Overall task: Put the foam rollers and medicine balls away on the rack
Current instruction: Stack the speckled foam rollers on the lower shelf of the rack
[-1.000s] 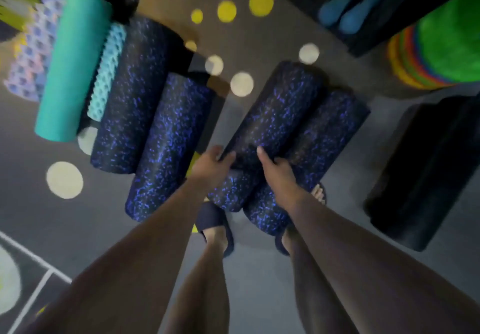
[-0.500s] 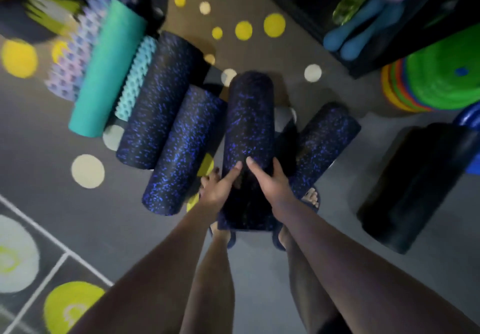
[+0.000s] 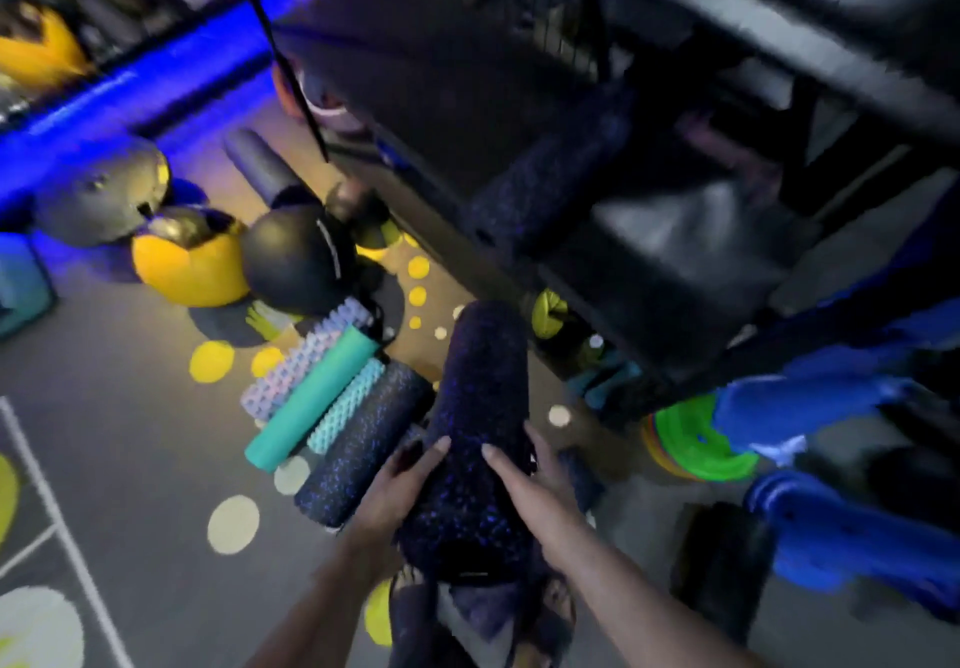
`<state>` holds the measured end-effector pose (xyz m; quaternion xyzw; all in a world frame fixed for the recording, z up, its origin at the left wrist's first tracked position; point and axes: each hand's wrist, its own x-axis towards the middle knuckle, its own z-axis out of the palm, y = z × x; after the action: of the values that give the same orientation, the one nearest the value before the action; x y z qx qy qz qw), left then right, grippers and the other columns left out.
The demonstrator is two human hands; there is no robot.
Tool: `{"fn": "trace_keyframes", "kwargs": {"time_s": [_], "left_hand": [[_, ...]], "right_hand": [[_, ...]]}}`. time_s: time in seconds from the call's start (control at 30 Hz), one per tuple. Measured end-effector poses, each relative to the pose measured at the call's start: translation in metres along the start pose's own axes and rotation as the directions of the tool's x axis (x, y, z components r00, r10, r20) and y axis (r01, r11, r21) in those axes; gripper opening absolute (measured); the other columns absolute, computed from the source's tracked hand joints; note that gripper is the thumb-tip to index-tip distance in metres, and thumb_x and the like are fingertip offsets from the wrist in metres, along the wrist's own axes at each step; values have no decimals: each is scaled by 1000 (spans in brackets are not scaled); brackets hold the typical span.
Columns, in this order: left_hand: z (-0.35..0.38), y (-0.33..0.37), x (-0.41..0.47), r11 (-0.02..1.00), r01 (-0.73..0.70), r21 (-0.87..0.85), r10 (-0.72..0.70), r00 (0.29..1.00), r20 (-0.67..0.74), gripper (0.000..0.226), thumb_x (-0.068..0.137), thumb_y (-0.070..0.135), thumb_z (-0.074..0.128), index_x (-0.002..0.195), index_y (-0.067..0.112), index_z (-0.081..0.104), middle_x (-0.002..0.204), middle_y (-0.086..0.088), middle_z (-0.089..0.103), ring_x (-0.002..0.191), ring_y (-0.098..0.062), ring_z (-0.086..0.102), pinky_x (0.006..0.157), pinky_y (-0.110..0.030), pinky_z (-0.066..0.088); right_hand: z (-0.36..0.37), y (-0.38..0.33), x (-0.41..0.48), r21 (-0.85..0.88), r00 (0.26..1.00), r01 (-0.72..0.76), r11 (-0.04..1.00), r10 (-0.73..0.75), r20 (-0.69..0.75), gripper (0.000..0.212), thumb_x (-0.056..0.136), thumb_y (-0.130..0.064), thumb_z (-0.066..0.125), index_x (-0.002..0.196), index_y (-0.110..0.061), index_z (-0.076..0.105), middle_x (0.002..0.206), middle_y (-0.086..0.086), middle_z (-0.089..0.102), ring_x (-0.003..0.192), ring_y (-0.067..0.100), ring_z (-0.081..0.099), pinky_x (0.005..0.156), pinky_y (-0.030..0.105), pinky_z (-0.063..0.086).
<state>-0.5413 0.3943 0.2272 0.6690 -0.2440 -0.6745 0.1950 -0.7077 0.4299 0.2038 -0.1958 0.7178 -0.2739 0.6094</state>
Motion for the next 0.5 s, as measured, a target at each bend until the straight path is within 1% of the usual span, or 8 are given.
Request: {"fn": "trace_keyframes", "kwargs": {"time_s": [0.07,0.13,0.23,0.3,0.33,0.4,0.43,0.5], "left_hand": [[10,20,-14,999,-53,-5,53,996,65,75,73,46,88,135,17,60,122,-6,73,104,-22,74,96,-40,58],[26,48,-22,991,-129,-24,131,985,113,94,61,51,94,141,22,55,128,-2,70,111,-22,71,99,-41,55],[60,96,-30,970,-227,85,210,962,177,69,67,44,90,128,35,60,125,11,70,107,-4,70,86,-20,55],[81,120,-19,926,-315,209,262,934,244,55,73,45,87,121,45,61,122,20,69,106,4,67,90,-16,52],[92,132,-9,895,-349,277,276,923,269,59,72,52,86,125,46,60,124,20,68,110,2,65,96,-19,51],[117,156,10,850,-397,347,302,906,296,72,72,58,83,137,38,57,130,15,65,116,-5,62,102,-21,46],[130,166,23,846,-403,348,308,904,296,69,77,54,81,138,31,58,130,12,64,116,-6,61,99,-18,44],[156,186,54,859,-366,358,282,922,264,57,87,51,73,135,23,60,126,7,64,112,-11,61,92,-17,41]], "right_hand": [[-16,-42,-17,28,997,78,997,-77,-12,67,84,-55,74,142,-43,43,129,-12,59,112,12,60,93,27,45],[-29,-71,-30,14,969,210,978,-206,-134,66,85,-46,76,143,-36,46,132,-10,61,117,11,59,97,27,44],[-51,-92,-31,20,909,305,952,-285,-303,65,82,-52,75,138,-29,53,130,-5,65,119,14,61,105,33,47],[-68,-100,-25,104,882,325,940,-262,-391,67,83,-51,73,139,-22,53,131,-1,64,120,17,62,104,33,47],[-77,-108,-18,171,875,334,927,-237,-421,60,88,-43,73,140,-19,53,132,1,64,117,17,62,101,31,47],[-96,-123,9,303,874,327,895,-164,-458,50,95,-30,69,140,-17,52,132,3,63,106,10,64,94,27,47],[-104,-132,24,347,869,336,875,-147,-472,49,95,-28,69,140,-17,52,132,3,64,104,8,64,95,28,48],[-117,-141,59,362,851,337,869,-117,-511,52,94,-25,71,141,-15,51,132,4,64,114,15,64,106,37,48]]}}
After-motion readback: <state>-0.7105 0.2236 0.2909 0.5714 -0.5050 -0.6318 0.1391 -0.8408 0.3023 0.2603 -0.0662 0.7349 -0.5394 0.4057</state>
